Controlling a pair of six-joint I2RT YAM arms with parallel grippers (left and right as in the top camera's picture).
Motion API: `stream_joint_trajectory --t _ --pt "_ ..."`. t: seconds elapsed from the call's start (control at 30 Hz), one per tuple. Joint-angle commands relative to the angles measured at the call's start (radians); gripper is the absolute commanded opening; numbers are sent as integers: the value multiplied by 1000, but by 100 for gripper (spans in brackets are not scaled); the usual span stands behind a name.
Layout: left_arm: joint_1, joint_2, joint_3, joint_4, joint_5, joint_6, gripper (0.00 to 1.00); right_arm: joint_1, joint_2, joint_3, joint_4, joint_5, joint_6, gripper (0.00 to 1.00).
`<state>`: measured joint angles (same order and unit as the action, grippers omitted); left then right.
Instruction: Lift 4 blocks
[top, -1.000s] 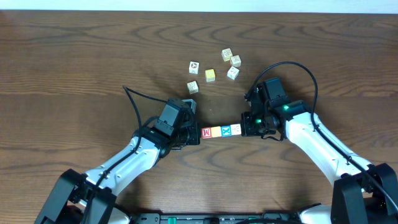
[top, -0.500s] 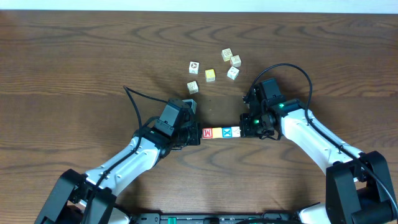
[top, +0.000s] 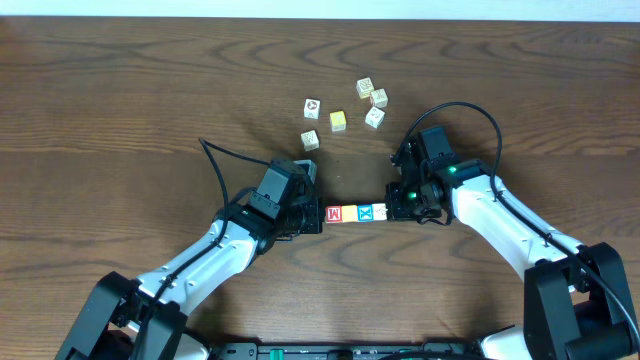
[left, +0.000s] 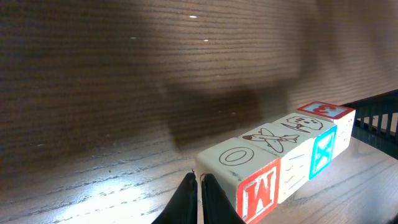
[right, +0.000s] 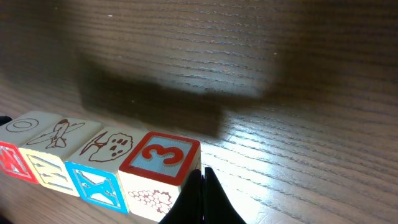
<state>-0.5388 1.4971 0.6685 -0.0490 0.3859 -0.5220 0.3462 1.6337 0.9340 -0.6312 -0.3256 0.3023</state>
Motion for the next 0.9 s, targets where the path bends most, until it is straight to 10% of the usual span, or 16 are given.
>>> stream_joint_trajectory --t 0.0,0.87 --pt "-42 10 55 26 118 16 7 57 5 19 18 -195 -12 1" --pt "-42 67 55 27 110 20 7 94 5 7 18 -136 -11 1"
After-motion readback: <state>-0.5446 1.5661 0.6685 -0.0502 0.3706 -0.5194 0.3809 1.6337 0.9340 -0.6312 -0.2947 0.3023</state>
